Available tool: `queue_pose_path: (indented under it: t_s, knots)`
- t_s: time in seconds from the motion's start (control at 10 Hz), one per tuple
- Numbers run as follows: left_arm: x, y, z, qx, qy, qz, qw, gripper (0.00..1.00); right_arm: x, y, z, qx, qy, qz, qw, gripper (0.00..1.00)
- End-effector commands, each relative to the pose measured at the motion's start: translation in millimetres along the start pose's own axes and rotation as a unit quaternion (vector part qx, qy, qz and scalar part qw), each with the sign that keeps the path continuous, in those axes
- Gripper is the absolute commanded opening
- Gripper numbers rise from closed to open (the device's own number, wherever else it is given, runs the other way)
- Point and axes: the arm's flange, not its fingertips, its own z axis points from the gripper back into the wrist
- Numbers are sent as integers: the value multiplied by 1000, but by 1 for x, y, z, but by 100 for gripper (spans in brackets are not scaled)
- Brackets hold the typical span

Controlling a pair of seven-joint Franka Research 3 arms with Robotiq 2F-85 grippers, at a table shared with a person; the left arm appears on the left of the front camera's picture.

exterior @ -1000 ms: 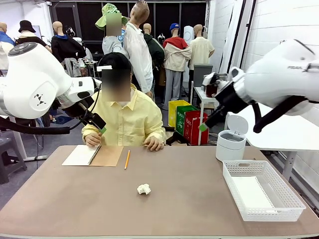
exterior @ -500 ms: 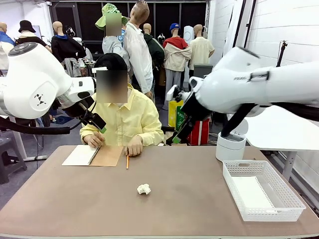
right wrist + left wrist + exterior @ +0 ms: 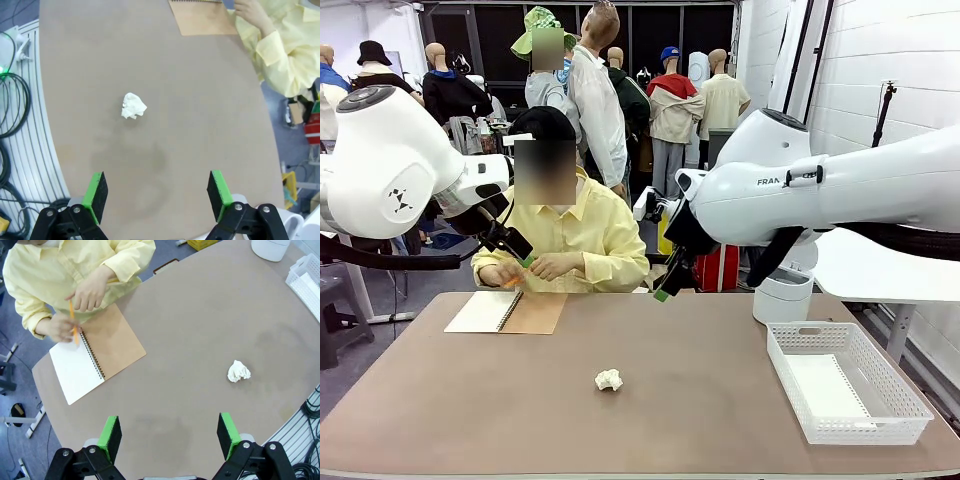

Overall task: Sort the paper based on its condition.
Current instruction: If a person hands you a paper, place it in the Organizing basket , and if it's crumpled, put it in the Trash can.

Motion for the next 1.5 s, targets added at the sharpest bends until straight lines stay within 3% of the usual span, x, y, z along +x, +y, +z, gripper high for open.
queue_pose_path:
  t_s: [0.0,0.4,0.9,1.4]
  knots:
    - [0,1,1,0,-1,0,1000,100,-2,-1,2,6,-4,-6,1000,100]
    - [0,1,1,0,-1,0,1000,100,10,3,-8,2,0,11,1000,100]
    - [0,1,1,0,-1,0,1000,100,43,35,-80,35,45,74,996,100]
    - [0,1,1,0,-1,0,1000,100,50,51,-139,36,88,97,991,100]
